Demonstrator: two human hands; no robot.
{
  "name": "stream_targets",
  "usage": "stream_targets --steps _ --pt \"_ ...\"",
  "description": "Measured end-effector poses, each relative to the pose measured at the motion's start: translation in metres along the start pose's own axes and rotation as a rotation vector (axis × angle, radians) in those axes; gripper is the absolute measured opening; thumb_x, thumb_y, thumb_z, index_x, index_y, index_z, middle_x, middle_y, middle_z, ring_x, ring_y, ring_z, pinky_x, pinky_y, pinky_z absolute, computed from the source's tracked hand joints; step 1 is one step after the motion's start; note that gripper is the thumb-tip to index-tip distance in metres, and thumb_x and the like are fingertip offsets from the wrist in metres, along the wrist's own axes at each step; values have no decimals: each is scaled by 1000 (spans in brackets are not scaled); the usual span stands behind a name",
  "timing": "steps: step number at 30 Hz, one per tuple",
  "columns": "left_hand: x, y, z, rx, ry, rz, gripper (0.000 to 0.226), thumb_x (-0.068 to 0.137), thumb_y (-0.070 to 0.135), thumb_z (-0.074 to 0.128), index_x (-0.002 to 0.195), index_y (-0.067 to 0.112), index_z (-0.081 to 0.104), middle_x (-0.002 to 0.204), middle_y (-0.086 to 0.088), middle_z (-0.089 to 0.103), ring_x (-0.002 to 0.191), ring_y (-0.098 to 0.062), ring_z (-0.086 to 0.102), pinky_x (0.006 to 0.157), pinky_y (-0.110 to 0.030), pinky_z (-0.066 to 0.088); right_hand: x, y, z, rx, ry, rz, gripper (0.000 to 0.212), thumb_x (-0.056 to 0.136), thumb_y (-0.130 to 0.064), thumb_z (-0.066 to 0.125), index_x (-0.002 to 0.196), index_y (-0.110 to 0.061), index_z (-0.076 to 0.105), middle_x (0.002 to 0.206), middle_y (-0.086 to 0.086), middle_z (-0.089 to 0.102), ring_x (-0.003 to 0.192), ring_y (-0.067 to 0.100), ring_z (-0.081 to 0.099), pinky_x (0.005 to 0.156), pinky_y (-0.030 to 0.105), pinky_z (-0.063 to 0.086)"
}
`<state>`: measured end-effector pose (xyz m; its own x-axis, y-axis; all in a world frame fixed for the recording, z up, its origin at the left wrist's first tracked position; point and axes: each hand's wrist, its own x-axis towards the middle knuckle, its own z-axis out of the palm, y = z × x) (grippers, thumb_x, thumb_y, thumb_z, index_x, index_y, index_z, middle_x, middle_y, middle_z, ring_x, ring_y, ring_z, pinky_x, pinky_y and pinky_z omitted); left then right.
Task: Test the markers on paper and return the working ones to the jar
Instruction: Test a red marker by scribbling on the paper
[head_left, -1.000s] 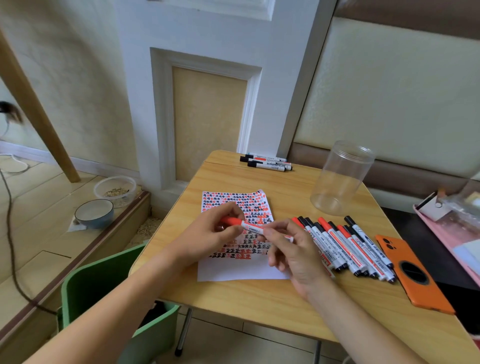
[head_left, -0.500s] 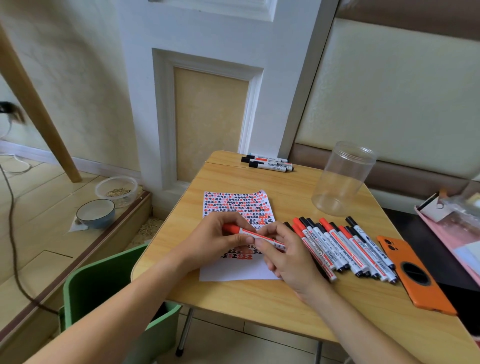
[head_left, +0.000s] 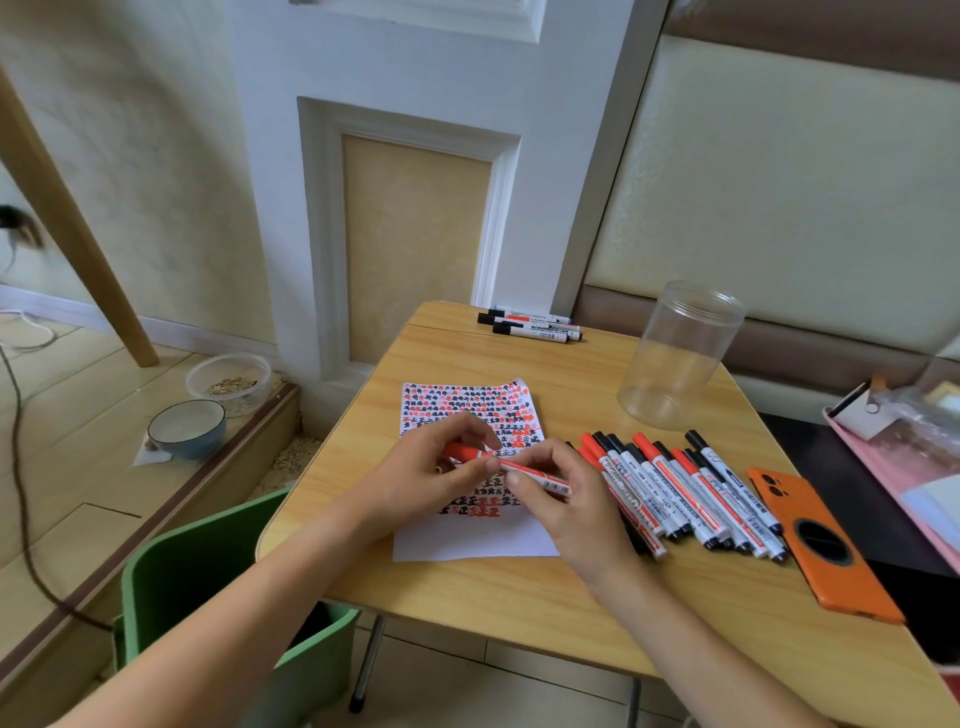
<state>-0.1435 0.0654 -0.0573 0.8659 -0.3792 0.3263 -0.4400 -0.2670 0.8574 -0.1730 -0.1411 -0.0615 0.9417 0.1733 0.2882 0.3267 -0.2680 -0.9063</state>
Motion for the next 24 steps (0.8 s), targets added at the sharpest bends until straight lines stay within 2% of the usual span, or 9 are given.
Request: stream_targets --steps 3,6,8,10,12,15,18,21,24 --pt "0 -8 -5 129 -16 -17 33 101 52 49 121 26 55 107 5 64 93 -7 64 79 -31 54 0 4 2 -165 72 -61 10 88 -17 79 90 -25 73 92 -8 69 87 14 66 76 25 51" --pt "0 -18 -16 322 -15 -34 52 100 65 28 134 32 48 130 8 57 120 -5 53 101 -36 45 -5 0 2 -362 155 -117 9 89 -21 78 91 -26 70 86 -13 63 81 12 59 66 14 40" --pt "2 -28 -22 574 12 -28 63 96 69 20 145 36 44 149 8 46 141 -8 37 117 -41 29 -7 -6 -4 -442 226 -163 10 95 -21 71 99 -29 67 85 -13 59 79 10 56 62 14 39" --pt "3 -35 -25 781 -15 -87 76 90 73 10 153 40 36 164 8 29 154 -10 14 123 -43 13 -6 -8 -16 -554 313 -236 19 100 -17 63 112 -30 69 90 -11 55 78 7 56 61 15 42" --pt "1 -39 -25 858 -87 -194 85 83 77 1 156 45 29 169 9 16 156 -11 1 125 -47 5 -4 -5 -31 -716 376 -242 29 100 -10 61 121 -26 71 95 -8 53 76 7 56 60 25 49" --pt "1 -38 -25 880 -122 -248 88 78 79 -4 156 48 25 169 10 14 156 -11 2 124 -48 5 0 8 -52 -1010 403 -127 31 94 -5 65 122 -19 73 96 -2 53 69 19 55 50 31 45" --pt "1 -36 -24 886 -111 -258 89 78 80 -3 155 48 27 169 10 16 156 -12 4 125 -49 4 2 22 -71 -1165 412 -86 19 96 -23 62 107 -14 75 91 2 53 79 23 54 61 33 46" --pt "1 -35 -21 891 -97 -265 91 76 82 -3 155 48 29 168 9 19 156 -13 7 125 -49 2 -1 31 -82 -1222 395 -7 34 95 -50 59 91 -19 72 89 -1 51 87 22 51 69 37 48" --pt "2 -33 -19 890 -83 -271 93 75 83 -2 154 47 31 168 8 21 156 -15 7 124 -47 2 -3 33 -83 -1269 396 22 46 93 -64 52 85 -21 67 88 -3 49 89 21 48 72 38 45"
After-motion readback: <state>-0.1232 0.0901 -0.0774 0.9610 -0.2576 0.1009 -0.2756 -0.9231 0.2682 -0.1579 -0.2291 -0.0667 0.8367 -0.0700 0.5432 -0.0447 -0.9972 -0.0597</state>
